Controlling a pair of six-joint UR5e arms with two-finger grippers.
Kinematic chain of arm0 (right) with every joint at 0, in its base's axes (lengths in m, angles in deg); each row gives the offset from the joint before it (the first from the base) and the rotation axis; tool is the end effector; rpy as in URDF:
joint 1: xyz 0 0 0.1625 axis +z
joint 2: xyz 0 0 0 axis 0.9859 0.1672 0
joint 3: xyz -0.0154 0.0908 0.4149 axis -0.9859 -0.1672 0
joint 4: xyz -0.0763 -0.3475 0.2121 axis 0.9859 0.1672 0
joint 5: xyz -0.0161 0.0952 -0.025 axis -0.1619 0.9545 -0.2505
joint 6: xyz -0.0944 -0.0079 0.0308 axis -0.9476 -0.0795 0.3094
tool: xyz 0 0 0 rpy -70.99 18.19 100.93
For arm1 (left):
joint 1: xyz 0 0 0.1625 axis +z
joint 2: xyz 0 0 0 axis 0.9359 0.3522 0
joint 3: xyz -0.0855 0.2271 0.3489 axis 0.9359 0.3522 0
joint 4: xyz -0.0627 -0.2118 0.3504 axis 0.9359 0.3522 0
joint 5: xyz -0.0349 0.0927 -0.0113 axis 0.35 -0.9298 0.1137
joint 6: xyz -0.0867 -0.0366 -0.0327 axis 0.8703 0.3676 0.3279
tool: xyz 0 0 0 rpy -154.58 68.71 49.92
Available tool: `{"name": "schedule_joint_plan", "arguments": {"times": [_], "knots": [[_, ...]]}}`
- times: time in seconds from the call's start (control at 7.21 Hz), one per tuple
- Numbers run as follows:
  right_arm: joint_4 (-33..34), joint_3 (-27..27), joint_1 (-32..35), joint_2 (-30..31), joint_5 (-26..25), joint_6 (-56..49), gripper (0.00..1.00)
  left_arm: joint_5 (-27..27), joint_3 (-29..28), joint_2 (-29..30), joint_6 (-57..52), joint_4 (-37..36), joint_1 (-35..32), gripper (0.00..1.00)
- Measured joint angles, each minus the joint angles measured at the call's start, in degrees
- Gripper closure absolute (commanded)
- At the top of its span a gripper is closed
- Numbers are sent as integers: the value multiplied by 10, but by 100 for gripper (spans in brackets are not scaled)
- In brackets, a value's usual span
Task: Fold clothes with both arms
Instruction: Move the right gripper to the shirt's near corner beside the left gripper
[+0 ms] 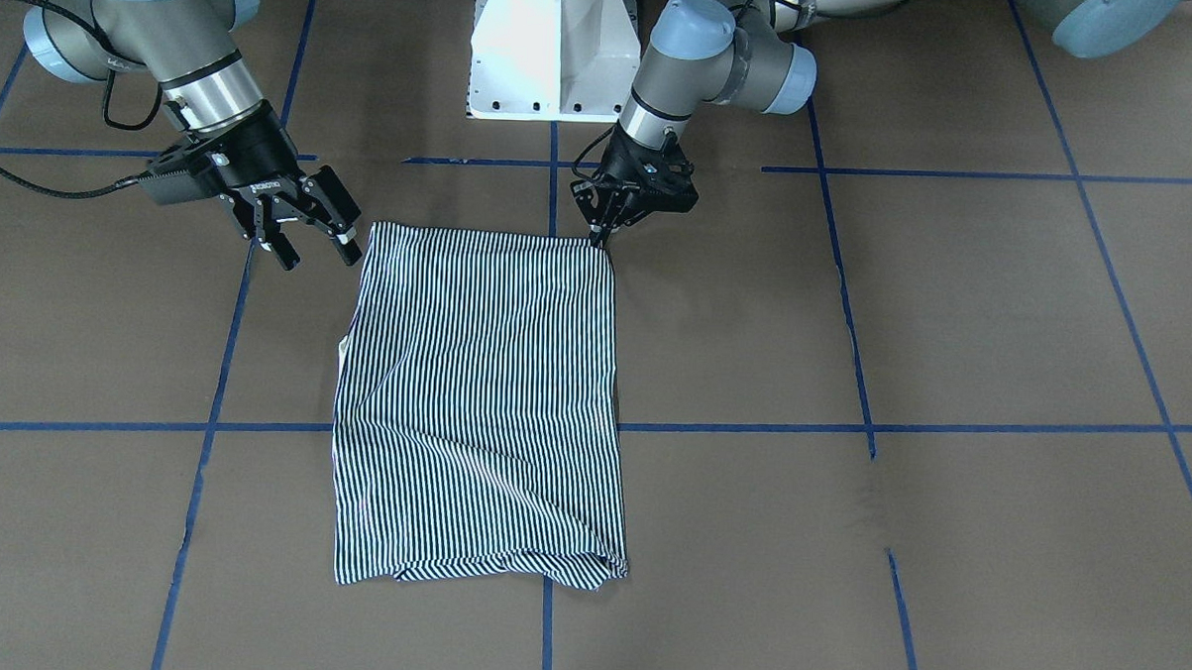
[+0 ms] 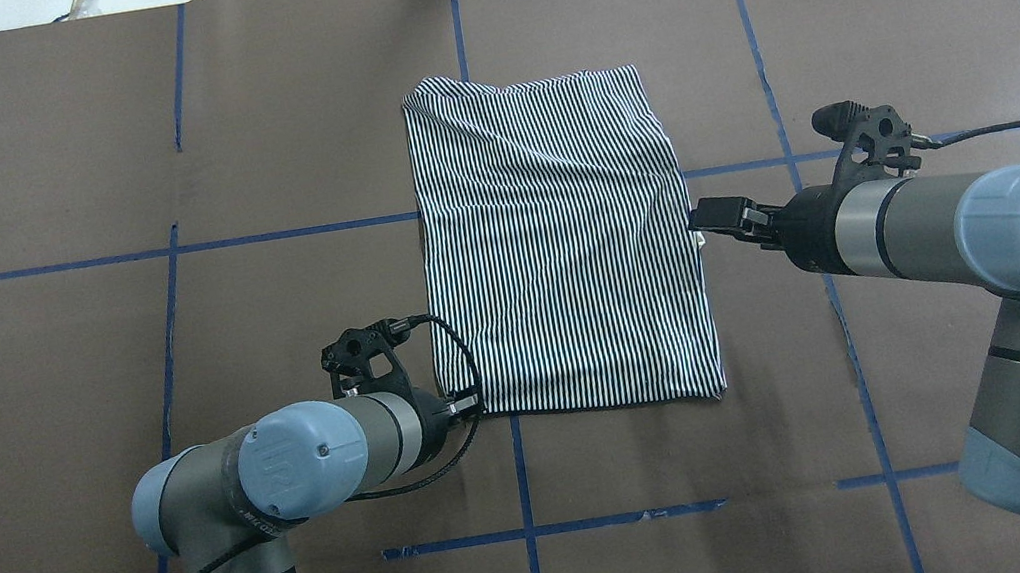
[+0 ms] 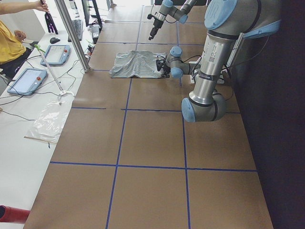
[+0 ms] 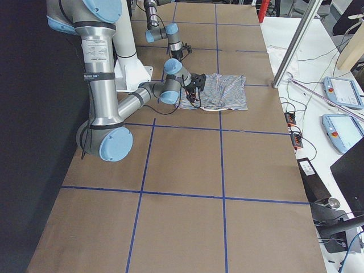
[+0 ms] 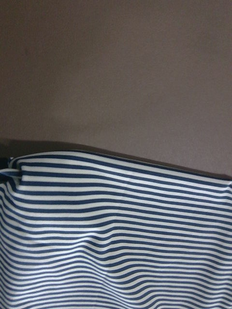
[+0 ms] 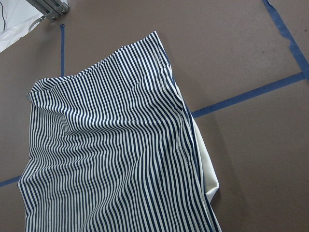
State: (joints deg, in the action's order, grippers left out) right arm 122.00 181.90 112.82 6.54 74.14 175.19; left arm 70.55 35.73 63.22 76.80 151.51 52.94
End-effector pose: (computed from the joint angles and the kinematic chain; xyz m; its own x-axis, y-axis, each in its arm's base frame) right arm -0.3698 -0.3873 0.3455 0.3259 0.1882 0.9265 -0.4929 0.8701 -0.0034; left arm 0.5896 -0.3133 0.2620 0.4047 -0.1778 -0.8970 0.3089 0.9498 -0.0489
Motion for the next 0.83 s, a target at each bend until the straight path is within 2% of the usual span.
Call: {"name": "schedule_joint_plan", "arguments": {"times": [0.28, 0.55, 0.83], "knots": [[43, 17, -16, -9, -9, 30, 10, 0, 2, 0, -1, 0, 0, 100], [187, 45, -56, -66, -29, 93, 20, -1, 4, 0, -1, 1, -1, 100], [319, 39, -103, -132, -63, 145, 31, 0, 6, 1, -1, 2, -1, 100]]}}
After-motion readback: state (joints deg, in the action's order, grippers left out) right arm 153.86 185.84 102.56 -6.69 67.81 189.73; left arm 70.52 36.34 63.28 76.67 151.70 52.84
